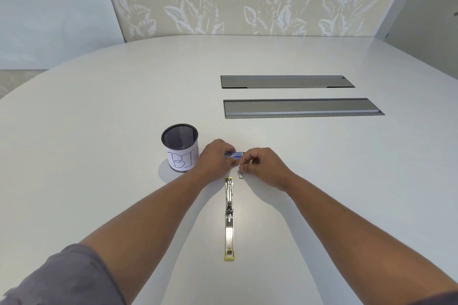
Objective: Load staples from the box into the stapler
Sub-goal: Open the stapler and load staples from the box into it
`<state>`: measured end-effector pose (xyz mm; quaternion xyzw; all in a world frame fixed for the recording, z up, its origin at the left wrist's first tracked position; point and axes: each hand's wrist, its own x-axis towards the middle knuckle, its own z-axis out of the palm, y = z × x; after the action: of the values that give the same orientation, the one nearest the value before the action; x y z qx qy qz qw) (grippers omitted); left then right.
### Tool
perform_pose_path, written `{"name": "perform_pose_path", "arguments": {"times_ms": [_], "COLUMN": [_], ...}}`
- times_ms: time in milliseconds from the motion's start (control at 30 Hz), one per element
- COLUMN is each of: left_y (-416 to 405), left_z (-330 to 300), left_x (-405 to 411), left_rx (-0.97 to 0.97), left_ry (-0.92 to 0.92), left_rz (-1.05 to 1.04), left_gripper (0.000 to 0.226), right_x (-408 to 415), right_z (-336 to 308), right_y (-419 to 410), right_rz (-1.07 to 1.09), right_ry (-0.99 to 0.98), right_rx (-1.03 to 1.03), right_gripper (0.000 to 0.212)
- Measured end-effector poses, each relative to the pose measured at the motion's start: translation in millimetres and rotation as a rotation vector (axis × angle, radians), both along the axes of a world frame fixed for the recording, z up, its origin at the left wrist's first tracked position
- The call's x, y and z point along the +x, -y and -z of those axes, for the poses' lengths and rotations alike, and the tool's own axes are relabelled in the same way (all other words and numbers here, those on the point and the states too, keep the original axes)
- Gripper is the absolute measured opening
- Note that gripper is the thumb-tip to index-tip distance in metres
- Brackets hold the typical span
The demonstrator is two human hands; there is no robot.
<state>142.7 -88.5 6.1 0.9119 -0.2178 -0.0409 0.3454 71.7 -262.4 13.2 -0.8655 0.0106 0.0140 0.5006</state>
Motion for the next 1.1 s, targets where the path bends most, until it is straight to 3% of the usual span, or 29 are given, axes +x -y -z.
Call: {"name": "perform_pose_path", "arguments": {"times_ms": [100,233,433,733,1100], "left_y": [-0.7,-1.1,-1.2,-2.1,-4.7], "left_z": [0.6,1.4,1.3,1.1,5.0], "left_x": [0.0,0.7,0.0,-1.3,-4.4], "left_rx": [-0.001,-0.013,-0.016,-0.012,-0.079], "left_ry": [0.013,0.014,0.006,0.009,0.001], "left_rz": [0.007,0.007,0.007,0.014,0.001], "left_gripper": [0.023,0.024,0.026,0.025,0.028], "right_x": [0.4,3.7,12.6,12.3,11.3], "right_z": [1.5,5.0,2.4,12.3,7.2], "right_y": [6.7,9.1,6.0,4.7,0.6], "right_rz": [0.153,0.153,0.14,0.192,0.231], "right_ry": [0.061,-0.016,0.021,0.05,0.018], "right_rx": [0.131,0.018,-0.118,-0.053,-0.034], "right_gripper": [0.018,0.034,0.028,0.011,0.017]}}
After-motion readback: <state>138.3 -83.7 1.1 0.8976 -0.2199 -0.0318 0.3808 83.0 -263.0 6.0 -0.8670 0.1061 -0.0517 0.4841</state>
